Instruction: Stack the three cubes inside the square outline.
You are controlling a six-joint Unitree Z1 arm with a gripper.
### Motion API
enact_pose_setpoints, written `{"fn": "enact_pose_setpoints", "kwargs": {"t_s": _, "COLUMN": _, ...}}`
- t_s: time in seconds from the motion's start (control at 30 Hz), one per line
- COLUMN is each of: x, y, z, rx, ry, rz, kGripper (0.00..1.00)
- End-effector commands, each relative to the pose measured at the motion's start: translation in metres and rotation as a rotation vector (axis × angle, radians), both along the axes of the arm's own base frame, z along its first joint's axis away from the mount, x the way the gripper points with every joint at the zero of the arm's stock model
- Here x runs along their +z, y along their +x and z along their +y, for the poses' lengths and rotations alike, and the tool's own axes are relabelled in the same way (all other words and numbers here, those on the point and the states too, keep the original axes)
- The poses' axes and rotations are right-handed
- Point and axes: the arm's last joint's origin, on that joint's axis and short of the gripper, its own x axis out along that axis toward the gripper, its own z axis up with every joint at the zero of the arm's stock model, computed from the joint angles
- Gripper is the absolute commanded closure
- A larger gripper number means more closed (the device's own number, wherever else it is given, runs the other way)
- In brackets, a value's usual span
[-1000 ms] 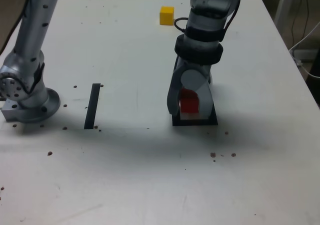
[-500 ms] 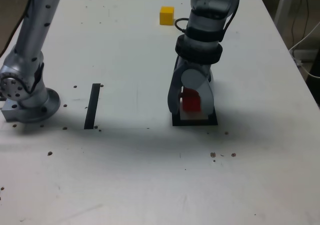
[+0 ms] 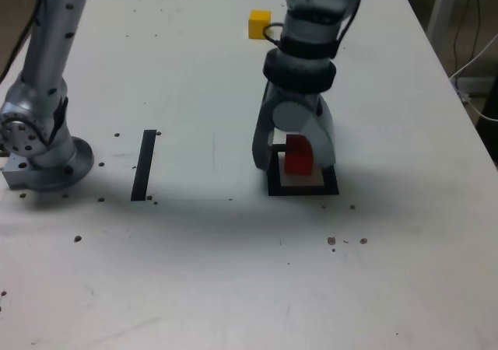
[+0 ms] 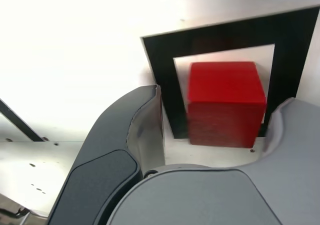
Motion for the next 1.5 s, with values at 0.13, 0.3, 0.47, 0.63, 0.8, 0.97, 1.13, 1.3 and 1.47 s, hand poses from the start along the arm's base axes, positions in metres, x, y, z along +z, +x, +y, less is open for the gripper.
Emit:
{"fn": "enact_pose_setpoints", "kwargs": {"t_s": 0.13, "x": 0.027, "y": -0.028, "z": 0.03, "rx": 0.049, "ry": 0.026, "rz": -0.041, "kGripper": 0.01}}
{"fn": "enact_pose_setpoints", "kwargs": {"t_s": 0.3, "x": 0.037, "y": -0.044, "z": 0.065, "rx": 0.069, "ry": 0.032, "rz": -0.04, "kGripper": 0.01}}
{"fn": "enact_pose_setpoints", "kwargs": {"t_s": 0.47, "x": 0.04, "y": -0.056, "z": 0.102, "rx": 0.088, "ry": 0.055, "rz": -0.018, "kGripper": 0.01}}
{"fn": "enact_pose_setpoints", "kwargs": {"t_s": 0.63, "x": 0.049, "y": -0.061, "z": 0.134, "rx": 0.087, "ry": 0.136, "rz": -0.024, "kGripper": 0.01}}
{"fn": "enact_pose_setpoints", "kwargs": {"t_s": 0.8, "x": 0.059, "y": -0.064, "z": 0.166, "rx": 0.019, "ry": 0.185, "rz": -0.04, "kGripper": 0.01}}
{"fn": "enact_pose_setpoints", "kwargs": {"t_s": 0.97, "x": 0.06, "y": -0.067, "z": 0.199, "rx": -0.029, "ry": 0.168, "rz": -0.048, "kGripper": 0.01}}
{"fn": "enact_pose_setpoints", "kwargs": {"t_s": 1.13, "x": 0.051, "y": -0.07, "z": 0.234, "rx": -0.02, "ry": 0.151, "rz": -0.031, "kGripper": 0.01}}
{"fn": "enact_pose_setpoints", "kwargs": {"t_s": 1.3, "x": 0.042, "y": -0.068, "z": 0.267, "rx": -0.03, "ry": 0.153, "rz": -0.016, "kGripper": 0.01}}
{"fn": "enact_pose_setpoints", "kwargs": {"t_s": 1.47, "x": 0.042, "y": -0.066, "z": 0.29, "rx": -0.031, "ry": 0.167, "rz": -0.006, "kGripper": 0.02}}
